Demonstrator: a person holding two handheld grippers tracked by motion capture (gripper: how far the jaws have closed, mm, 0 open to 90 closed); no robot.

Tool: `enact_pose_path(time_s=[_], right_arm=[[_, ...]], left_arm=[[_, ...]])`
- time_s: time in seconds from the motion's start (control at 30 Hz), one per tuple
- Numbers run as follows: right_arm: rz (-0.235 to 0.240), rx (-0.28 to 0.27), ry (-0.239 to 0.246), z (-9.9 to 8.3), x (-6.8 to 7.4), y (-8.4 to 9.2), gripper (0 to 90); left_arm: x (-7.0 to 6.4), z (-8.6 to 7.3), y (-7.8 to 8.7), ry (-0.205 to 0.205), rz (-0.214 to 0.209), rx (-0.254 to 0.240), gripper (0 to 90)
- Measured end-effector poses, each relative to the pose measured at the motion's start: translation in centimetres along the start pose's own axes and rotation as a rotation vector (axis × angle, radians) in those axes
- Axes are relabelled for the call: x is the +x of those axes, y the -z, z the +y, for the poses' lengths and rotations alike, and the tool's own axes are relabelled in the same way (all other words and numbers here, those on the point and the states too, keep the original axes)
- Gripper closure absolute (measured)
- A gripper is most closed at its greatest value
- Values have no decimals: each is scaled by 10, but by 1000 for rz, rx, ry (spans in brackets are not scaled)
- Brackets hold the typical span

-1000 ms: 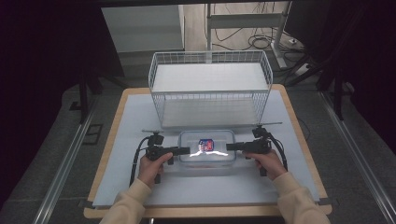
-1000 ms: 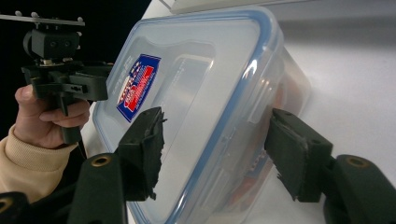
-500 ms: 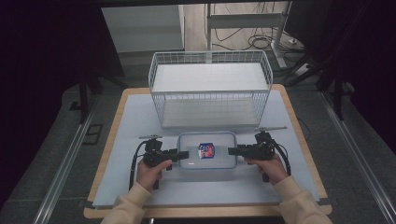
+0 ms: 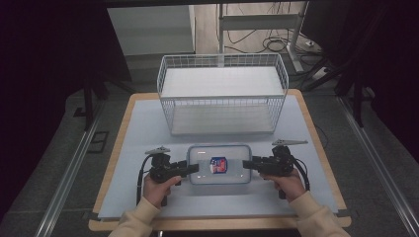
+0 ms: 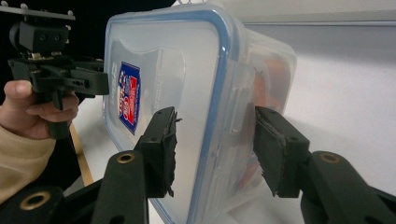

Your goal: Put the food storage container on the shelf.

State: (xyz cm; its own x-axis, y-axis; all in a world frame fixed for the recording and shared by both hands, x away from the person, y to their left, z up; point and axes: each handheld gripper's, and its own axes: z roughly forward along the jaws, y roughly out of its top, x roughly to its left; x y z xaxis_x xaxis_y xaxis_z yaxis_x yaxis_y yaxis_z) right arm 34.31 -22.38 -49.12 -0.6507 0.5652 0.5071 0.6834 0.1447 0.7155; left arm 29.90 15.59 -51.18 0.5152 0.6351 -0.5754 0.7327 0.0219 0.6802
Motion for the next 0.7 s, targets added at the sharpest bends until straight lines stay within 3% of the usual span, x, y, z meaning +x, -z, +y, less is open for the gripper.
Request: enact_pose_path(time_s=[0.7], right_arm=[[1,-25,-6,-2,3,3,527]], left_arm=[[-9,2,3,-18,32,0,432]])
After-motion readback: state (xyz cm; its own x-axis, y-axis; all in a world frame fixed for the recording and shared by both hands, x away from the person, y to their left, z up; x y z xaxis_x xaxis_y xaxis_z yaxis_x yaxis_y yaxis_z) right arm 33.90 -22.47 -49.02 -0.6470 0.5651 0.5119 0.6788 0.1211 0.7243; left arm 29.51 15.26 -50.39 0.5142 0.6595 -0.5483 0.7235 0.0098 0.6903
